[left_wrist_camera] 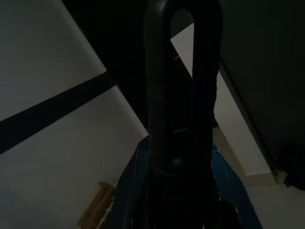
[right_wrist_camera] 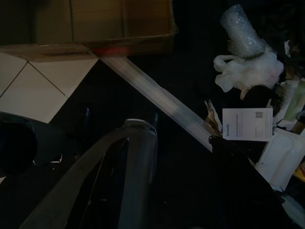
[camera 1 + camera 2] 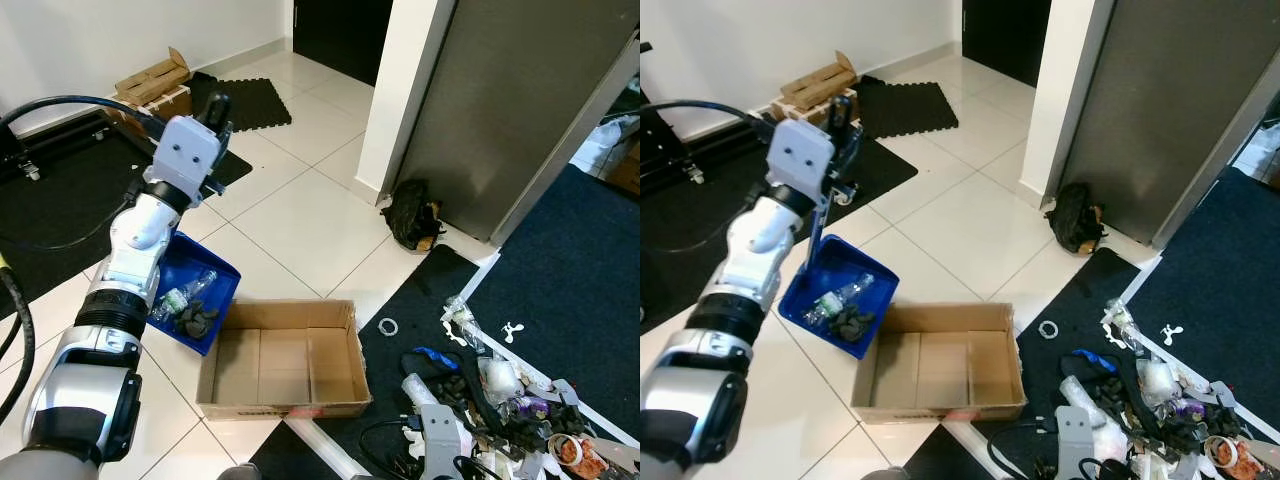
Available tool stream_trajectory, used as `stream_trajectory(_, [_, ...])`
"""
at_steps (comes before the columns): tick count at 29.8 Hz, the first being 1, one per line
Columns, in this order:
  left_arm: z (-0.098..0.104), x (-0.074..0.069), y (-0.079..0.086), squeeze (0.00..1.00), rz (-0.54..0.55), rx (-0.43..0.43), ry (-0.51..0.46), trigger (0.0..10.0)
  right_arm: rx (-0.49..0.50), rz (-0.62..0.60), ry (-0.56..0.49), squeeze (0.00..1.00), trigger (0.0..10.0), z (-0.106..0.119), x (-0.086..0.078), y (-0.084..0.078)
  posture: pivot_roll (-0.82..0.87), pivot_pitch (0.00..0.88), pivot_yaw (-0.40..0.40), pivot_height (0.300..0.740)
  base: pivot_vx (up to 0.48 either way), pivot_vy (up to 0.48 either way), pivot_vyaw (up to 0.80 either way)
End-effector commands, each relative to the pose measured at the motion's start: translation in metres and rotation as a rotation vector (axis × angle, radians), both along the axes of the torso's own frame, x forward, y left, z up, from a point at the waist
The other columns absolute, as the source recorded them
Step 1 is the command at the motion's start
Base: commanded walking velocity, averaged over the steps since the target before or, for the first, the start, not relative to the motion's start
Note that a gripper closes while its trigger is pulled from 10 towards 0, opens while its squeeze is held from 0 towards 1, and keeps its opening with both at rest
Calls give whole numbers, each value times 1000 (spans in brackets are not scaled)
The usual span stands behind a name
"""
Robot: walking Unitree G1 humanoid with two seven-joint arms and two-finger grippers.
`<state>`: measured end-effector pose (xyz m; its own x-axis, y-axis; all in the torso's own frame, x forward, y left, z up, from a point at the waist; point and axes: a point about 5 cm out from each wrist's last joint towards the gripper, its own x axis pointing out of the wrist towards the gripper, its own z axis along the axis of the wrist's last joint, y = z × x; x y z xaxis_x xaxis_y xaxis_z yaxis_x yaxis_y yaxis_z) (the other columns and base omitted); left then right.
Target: Sweep floor
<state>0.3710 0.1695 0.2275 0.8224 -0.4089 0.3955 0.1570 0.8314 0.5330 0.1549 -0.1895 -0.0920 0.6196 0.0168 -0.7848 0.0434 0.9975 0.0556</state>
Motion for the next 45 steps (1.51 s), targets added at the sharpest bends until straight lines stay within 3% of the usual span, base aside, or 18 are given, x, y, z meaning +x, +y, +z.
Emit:
stream_trajectory(1, [14, -1, -11, 0, -38, 12, -77, 10000, 6, -15, -7, 0, 10000, 0, -1, 0, 101, 76, 30, 740, 0, 0, 0])
stream_trajectory(14, [15, -3, -43, 0, -126, 0, -99, 10000, 9, -24, -16, 0, 10000, 1, 0, 0, 89, 75, 36, 740, 0, 0, 0])
stream_trajectory(21, [10, -4, -45, 0, -142, -14, -77, 10000, 8, -23, -16, 0, 10000, 0, 0, 1, 90, 80, 36, 740, 0, 0, 0])
stream_trajectory(25, [7, 1, -27, 0, -97, -200, -1, 10000, 6, -19, -17, 0, 10000, 1, 1, 1, 90, 78, 33, 740, 0, 0, 0])
stream_trajectory(26, [7, 3, -14, 0, -54, -274, 14, 10000, 5, -17, -17, 0, 10000, 1, 1, 1, 90, 77, 31, 740, 0, 0, 0])
stream_trajectory(28, [10, 3, 2, 0, -10, -343, 12, 10000, 3, -16, -19, 0, 10000, 1, 2, 0, 88, 73, 26, 740, 0, 0, 0])
stream_trajectory(30, [15, 2, 20, 0, 43, -380, -6, 10000, 1, -14, -20, 0, 10000, 2, 3, -1, 89, 72, 24, 740, 0, 0, 0])
stream_trajectory(31, [15, 2, 20, 0, 43, -380, -6, 10000, 1, -14, -20, 0, 10000, 2, 3, -1, 89, 72, 24, 740, 0, 0, 0])
stream_trajectory(35, [31, -6, 65, 0, 176, -441, -75, 10000, -4, -4, -23, 0, 10000, 3, 6, -3, 105, 66, 13, 740, 0, 0, 0])
stream_trajectory(39, [36, -12, 79, 0, 210, -437, -91, 10000, -6, 4, -25, 0, 10000, 4, 8, -3, 117, 68, 7, 740, 0, 0, 0])
stream_trajectory(45, [30, -14, 70, 0, 183, -463, -54, 10000, -9, 8, -23, 0, 10000, 5, 10, -3, 122, 67, 5, 740, 0, 0, 0])
